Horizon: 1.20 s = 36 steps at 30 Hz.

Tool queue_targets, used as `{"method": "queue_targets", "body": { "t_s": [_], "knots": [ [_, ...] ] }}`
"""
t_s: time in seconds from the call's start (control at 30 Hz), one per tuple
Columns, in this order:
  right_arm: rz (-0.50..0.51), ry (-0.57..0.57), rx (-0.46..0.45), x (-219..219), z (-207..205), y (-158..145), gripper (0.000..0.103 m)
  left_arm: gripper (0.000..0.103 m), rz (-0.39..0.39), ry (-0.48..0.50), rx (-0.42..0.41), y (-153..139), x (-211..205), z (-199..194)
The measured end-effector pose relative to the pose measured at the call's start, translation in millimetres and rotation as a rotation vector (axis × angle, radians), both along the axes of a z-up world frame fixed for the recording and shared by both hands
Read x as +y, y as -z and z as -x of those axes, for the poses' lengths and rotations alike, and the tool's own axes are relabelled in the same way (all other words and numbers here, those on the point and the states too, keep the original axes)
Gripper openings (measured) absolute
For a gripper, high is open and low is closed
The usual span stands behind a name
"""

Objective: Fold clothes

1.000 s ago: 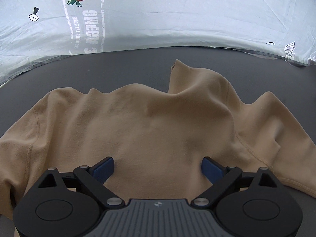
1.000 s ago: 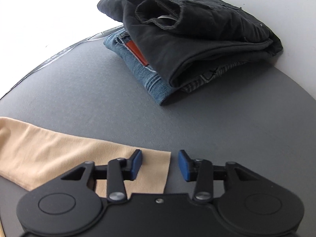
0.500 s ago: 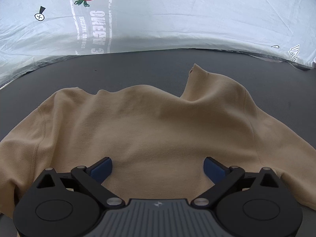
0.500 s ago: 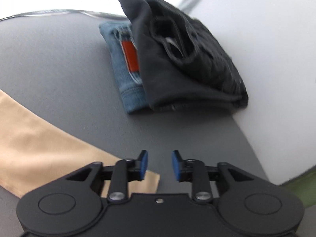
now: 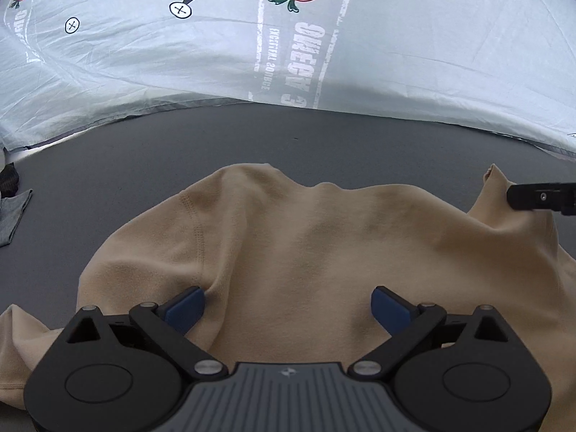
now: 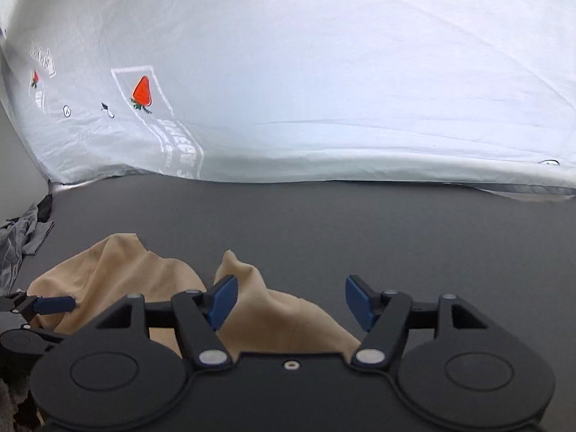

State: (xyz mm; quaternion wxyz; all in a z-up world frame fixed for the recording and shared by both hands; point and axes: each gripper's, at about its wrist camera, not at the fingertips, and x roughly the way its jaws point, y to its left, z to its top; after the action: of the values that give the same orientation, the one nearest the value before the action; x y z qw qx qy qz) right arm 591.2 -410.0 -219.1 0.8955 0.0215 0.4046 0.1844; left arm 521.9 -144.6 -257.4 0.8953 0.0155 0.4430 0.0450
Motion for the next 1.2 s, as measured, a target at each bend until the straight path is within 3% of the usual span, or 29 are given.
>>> {"method": "queue_targets", "body": {
  "t_s": [0.03, 0.07, 0.13, 0.27, 0.33, 0.43, 0.47, 0.5, 0.57, 0.63, 0.67, 0.8, 0.9, 1.0, 1.2],
  "knots": [
    [0.040, -0.053, 0.037, 10, -8, 8, 0.043, 0.099, 0.001, -0.002, 0.002, 2, 4, 0],
    [0.083, -0.098, 0.060, 17, -14, 16, 0.009, 0.099, 0.005, 0.003, -0.003, 2, 6, 0],
    [0.151, -0.091, 0.013, 20, -15, 18, 0.008, 0.099, 0.019, 0.011, -0.013, 4, 11, 0],
    [0.216, 0.038, -0.034, 14, -25, 16, 0.006, 0.103, 0.033, 0.013, -0.035, 7, 14, -1],
    [0.311, 0.103, -0.050, 18, -32, 25, 0.002, 0.103, 0.033, 0.010, -0.048, 8, 14, -1],
    [0.429, 0.130, -0.100, 25, -31, 27, 0.012, 0.103, 0.040, 0.013, -0.030, 5, 15, -2],
    [0.424, 0.142, -0.108, 24, -27, 21, 0.022, 0.103, 0.051, 0.010, -0.030, 2, 16, -1],
    [0.394, 0.152, -0.122, 22, -20, 13, 0.040, 0.103, 0.066, 0.004, -0.036, -2, 18, 3],
    [0.334, 0.173, -0.147, 17, -2, -5, 0.060, 0.103, 0.099, -0.004, -0.047, -11, 20, 11],
    [0.276, 0.194, -0.135, 14, 25, -19, 0.067, 0.103, 0.136, -0.014, -0.053, -22, 24, 24],
    [0.241, 0.201, -0.118, 13, 43, -23, 0.076, 0.103, 0.154, -0.019, -0.055, -27, 25, 31],
    [0.125, 0.194, -0.048, 17, 123, -30, 0.095, 0.103, 0.303, -0.052, -0.104, -59, 34, 77],
    [0.019, 0.151, 0.012, 25, 177, -25, 0.103, 0.103, 0.327, -0.106, -0.192, -80, 50, 130],
    [-0.081, 0.086, 0.083, 40, 224, -14, 0.103, 0.103, 0.291, -0.137, -0.207, -91, 67, 175],
    [-0.066, 0.007, 0.119, 93, 264, 9, 0.103, 0.103, 0.267, -0.278, -0.166, -96, 120, 248]
  ]
}}
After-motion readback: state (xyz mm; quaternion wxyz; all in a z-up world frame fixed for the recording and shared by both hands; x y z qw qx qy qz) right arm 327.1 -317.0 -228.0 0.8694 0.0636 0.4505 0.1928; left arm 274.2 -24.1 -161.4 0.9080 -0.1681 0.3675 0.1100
